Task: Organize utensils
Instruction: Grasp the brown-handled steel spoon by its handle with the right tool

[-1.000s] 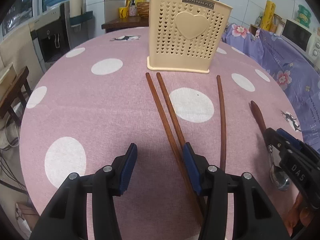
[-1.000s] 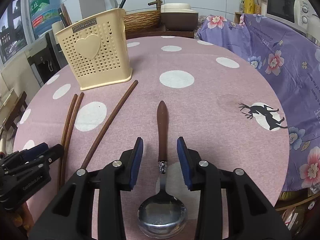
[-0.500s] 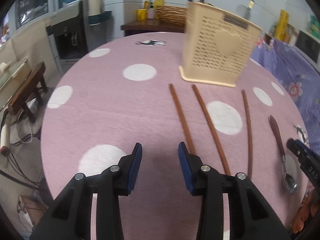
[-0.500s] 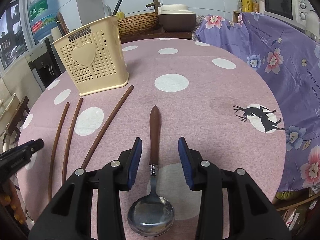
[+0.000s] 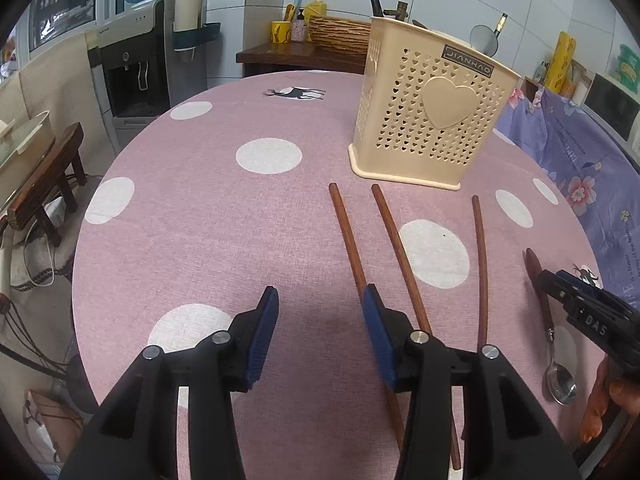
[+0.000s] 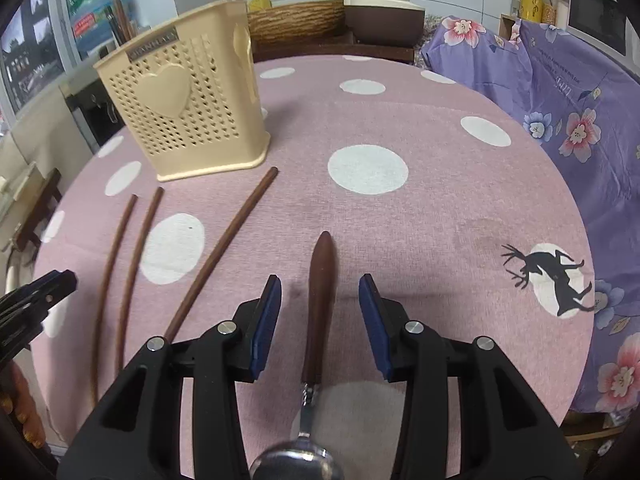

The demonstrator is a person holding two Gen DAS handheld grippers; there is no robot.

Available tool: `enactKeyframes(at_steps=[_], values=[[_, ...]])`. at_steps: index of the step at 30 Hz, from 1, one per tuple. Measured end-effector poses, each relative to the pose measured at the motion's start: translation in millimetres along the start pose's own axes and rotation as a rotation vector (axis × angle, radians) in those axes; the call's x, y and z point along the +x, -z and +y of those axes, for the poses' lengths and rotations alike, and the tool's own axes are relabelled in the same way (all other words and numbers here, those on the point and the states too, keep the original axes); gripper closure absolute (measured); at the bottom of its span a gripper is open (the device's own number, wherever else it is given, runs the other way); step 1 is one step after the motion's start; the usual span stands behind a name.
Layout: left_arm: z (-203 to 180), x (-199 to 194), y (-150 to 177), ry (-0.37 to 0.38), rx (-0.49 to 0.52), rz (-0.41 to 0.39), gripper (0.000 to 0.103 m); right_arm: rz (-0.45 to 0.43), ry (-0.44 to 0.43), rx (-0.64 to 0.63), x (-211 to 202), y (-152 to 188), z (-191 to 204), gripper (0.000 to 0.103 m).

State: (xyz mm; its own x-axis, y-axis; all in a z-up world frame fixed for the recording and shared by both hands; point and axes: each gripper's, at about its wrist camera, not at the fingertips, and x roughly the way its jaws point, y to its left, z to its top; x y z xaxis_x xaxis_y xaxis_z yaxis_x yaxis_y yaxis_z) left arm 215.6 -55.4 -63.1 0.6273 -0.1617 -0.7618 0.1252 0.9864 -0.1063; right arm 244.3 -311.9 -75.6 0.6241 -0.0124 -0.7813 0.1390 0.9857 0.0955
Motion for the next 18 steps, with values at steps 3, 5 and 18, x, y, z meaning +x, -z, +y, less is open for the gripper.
enactKeyframes(at_steps=[3,5,18], values=[[2,1,0,-0.003,-0.004,0.002,0.058,0.024,0.033,-0.015,9,-3,6,0.062],[3,2,0,-0.005,-0.008,0.004,0.058,0.041,0.046,-0.015,14,-3,10,0.065],[2,11,-6,-0.006,0.01,0.017,0.057,0.051,0.083,-0.028,25,-11,13,0.087]])
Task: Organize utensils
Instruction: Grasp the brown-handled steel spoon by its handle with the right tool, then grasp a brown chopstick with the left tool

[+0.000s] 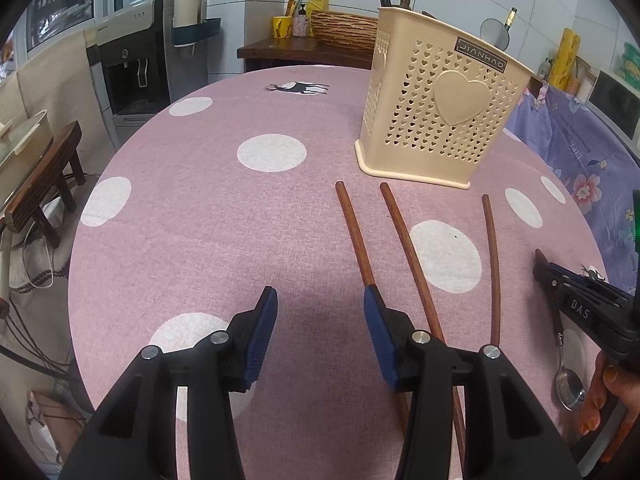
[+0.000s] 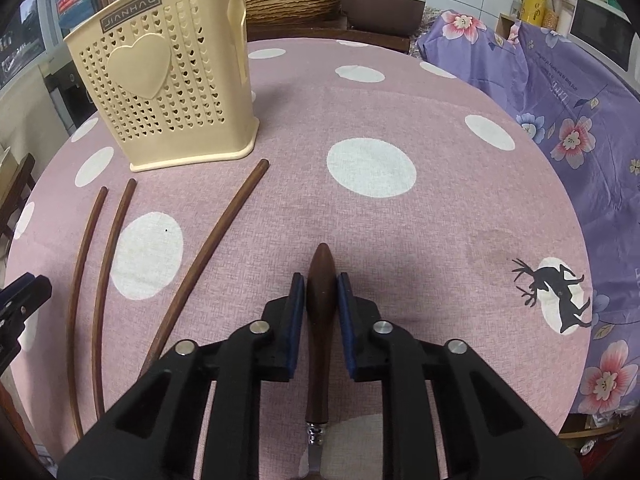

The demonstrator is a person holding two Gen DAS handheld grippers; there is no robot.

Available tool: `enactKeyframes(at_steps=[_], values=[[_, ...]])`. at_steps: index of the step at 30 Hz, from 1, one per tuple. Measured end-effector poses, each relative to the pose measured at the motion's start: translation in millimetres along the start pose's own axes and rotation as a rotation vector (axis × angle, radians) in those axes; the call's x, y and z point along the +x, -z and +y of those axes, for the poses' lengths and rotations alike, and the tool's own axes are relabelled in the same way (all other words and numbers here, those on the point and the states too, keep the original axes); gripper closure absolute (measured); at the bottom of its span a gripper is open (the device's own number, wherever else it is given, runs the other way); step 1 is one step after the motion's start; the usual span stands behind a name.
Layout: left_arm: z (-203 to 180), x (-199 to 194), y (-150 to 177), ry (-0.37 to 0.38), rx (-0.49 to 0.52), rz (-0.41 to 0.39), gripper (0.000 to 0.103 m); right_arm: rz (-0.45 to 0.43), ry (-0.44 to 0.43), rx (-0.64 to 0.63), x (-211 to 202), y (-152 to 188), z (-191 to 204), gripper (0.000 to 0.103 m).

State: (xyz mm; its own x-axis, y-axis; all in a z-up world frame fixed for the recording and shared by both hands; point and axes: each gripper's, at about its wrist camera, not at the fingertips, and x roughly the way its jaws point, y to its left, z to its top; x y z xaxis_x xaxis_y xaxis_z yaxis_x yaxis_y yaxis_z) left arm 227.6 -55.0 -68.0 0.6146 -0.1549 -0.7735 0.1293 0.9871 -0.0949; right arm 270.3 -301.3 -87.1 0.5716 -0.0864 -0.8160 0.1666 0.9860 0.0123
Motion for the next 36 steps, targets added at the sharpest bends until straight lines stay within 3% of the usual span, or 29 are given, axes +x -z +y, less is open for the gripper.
enactKeyframes(at_steps=[9,17,27,36], values=[[-17,16,-20,0.02,0.016,0.003,0.058,0.001,-0.011,0.004,-1,0,-2,0.087],[-32,39,-32,-0.01,0.007,0.02,0.069,-0.001,-0.022,0.004,-1,0,-3,0.087],[-30,57,-44,-0.047,-0.018,0.03,0.094,0.002,-0.028,0.001,1,-3,-3,0.087],[-32,61,-52,-0.047,-0.026,0.029,0.095,0.002,-0.054,0.006,1,-4,-5,0.087]])
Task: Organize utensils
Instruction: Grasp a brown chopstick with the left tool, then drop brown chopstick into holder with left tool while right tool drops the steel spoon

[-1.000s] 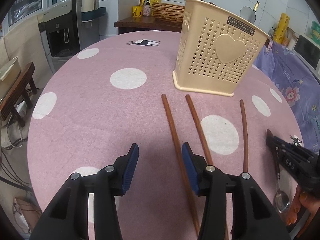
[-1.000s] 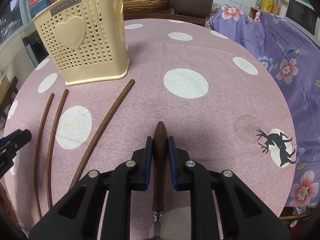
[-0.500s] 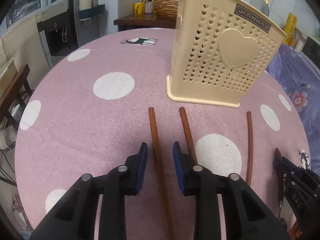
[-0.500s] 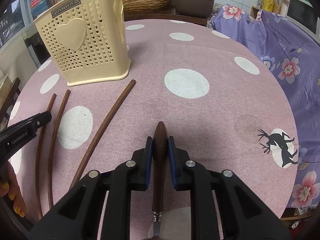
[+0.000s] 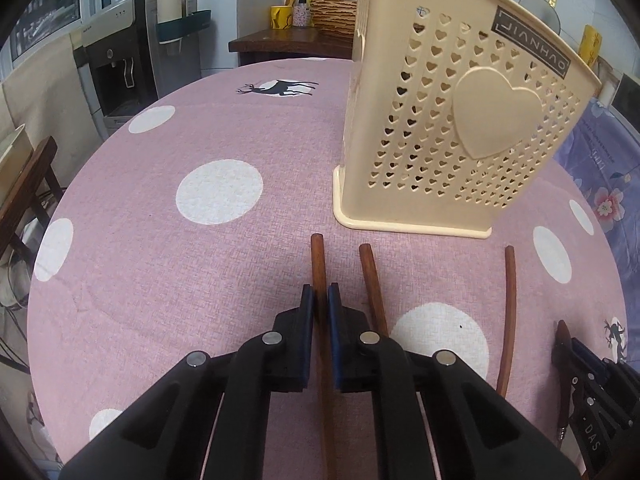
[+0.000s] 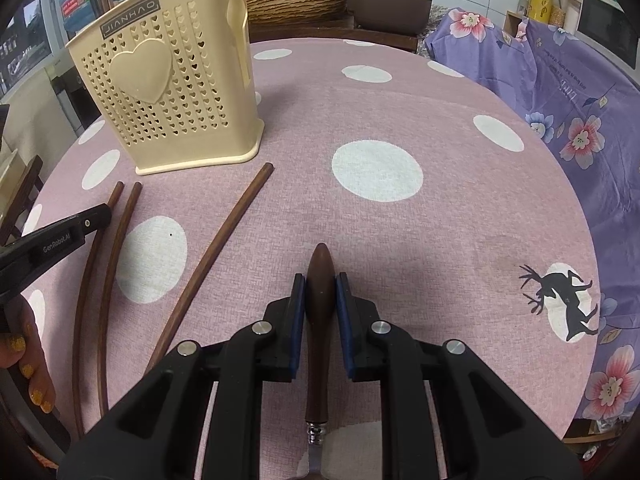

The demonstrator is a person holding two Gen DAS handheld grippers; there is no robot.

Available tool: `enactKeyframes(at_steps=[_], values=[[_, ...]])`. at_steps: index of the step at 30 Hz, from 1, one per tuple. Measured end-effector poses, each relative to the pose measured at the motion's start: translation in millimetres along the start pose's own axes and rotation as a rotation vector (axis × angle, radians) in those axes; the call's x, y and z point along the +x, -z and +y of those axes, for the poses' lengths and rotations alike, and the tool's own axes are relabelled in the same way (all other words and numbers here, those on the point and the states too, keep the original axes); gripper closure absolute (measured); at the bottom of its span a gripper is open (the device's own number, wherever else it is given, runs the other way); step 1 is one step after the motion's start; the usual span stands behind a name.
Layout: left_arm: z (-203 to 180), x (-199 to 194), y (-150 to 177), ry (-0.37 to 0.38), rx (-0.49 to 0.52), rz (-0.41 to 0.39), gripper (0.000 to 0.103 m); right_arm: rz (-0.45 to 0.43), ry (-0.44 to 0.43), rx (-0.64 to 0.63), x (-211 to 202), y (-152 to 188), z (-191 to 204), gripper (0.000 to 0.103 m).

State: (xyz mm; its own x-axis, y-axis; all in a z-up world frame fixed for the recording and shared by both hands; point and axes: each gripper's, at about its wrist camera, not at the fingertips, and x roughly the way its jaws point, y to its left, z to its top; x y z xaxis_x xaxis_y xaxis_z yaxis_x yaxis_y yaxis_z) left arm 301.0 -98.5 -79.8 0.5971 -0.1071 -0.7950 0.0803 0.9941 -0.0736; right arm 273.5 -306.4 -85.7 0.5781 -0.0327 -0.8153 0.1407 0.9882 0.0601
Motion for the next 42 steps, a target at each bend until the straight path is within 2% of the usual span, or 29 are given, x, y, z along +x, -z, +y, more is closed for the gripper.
enactKeyframes(at_steps=[6,14,17,33,38,42], values=[[5,-36,-10,0.043,-0.008,-0.088,0.095,-0.056,-0.084,0.024,-21,-9,-6,0.087],[18,-132,-25,0.132,0.009,-0.291,0.095,-0.19,-0.192,0.042,-95,-15,-21,0.087],[24,-156,-23,0.153,0.025,-0.337,0.095,-0.226,-0.219,0.035,-120,-12,-25,0.087],[34,-173,-23,0.174,0.012,-0.385,0.095,-0.25,-0.227,-0.045,-143,-12,-7,0.087],[32,-183,-39,0.206,0.01,-0.404,0.095,-0.297,-0.244,-0.079,-154,-36,4,0.087],[22,-205,-68,0.235,0.032,-0.447,0.095,-0.35,-0.255,-0.119,-174,-76,19,0.087]])
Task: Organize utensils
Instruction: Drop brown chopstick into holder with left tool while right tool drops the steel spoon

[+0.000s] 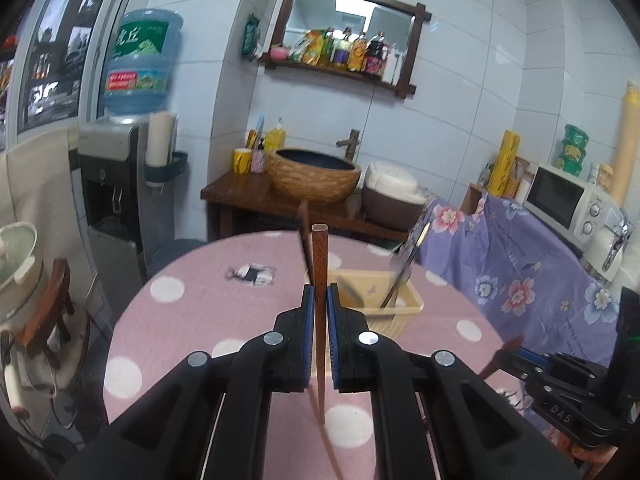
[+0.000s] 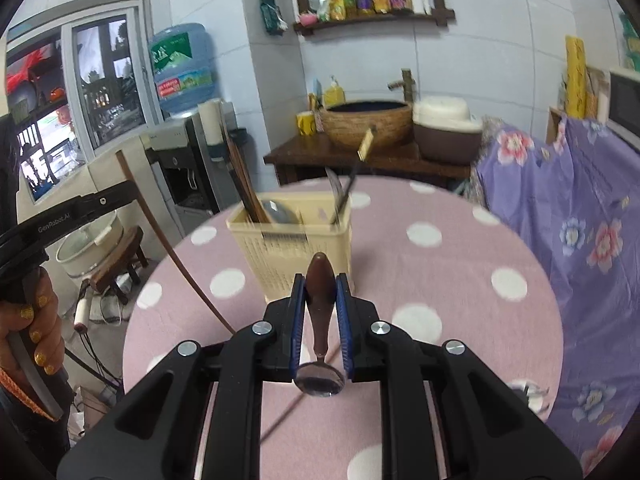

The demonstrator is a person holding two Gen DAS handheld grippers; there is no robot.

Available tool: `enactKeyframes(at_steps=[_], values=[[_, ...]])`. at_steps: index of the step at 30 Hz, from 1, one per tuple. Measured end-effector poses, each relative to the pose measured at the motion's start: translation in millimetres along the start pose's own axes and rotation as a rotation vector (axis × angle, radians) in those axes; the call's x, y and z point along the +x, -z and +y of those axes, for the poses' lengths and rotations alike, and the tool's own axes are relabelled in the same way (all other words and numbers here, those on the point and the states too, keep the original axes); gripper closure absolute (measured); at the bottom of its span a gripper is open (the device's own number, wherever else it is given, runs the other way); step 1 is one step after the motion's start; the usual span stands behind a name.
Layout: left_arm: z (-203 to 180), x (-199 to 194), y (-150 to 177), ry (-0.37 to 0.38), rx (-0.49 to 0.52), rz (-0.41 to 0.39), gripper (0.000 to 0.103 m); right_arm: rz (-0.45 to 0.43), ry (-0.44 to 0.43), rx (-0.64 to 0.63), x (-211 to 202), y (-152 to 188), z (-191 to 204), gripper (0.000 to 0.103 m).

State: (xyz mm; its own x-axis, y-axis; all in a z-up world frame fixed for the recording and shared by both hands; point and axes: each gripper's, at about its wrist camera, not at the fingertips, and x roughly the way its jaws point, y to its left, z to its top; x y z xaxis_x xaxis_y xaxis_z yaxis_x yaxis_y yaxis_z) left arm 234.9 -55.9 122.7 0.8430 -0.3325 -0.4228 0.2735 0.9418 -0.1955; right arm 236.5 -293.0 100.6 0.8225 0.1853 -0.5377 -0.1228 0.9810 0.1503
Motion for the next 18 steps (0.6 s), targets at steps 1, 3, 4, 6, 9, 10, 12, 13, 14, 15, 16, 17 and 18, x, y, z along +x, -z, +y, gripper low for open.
enactKeyframes(at_steps=[1,3,4,6,9,10,12,13,14,15,16,17,18], values=[[-3,0,-13,0.009,0.001,-0.01,0.095,-0.012,-0.009,-0.009,0,-16,3,0.087],[-7,1,-37,0.022,-0.008,-0.023,0.095,-0.033,-0.018,-0.017,-1,-46,9,0.087],[-10,2,-53,0.021,-0.01,-0.036,0.095,-0.052,-0.014,-0.024,-1,-62,12,0.087],[-15,2,-72,0.012,-0.006,-0.065,0.095,-0.078,0.0,-0.034,-2,-89,16,0.087],[-25,7,-101,0.015,0.005,-0.085,0.095,-0.124,0.02,-0.04,1,-125,21,0.087],[-27,10,-106,0.014,0.007,-0.088,0.095,-0.132,0.028,-0.043,3,-132,22,0.087],[-33,19,-112,-0.008,0.024,-0.098,0.095,-0.145,0.04,-0.037,13,-143,22,0.087],[-34,23,-112,-0.019,0.03,-0.098,0.095,-0.143,0.042,-0.033,19,-145,21,0.087],[-34,29,-111,-0.026,0.035,-0.094,0.095,-0.142,0.047,-0.03,26,-145,20,0.087],[-34,34,-109,-0.034,0.038,-0.089,0.095,-0.139,0.051,-0.024,34,-144,18,0.087],[-33,41,-105,-0.045,0.039,-0.081,0.095,-0.135,0.057,-0.022,42,-140,17,0.087],[-31,46,-102,-0.052,0.039,-0.073,0.095,-0.131,0.058,-0.023,48,-137,16,0.087],[-30,52,-98,-0.056,0.038,-0.061,0.095,-0.121,0.06,-0.025,58,-131,15,0.087]])
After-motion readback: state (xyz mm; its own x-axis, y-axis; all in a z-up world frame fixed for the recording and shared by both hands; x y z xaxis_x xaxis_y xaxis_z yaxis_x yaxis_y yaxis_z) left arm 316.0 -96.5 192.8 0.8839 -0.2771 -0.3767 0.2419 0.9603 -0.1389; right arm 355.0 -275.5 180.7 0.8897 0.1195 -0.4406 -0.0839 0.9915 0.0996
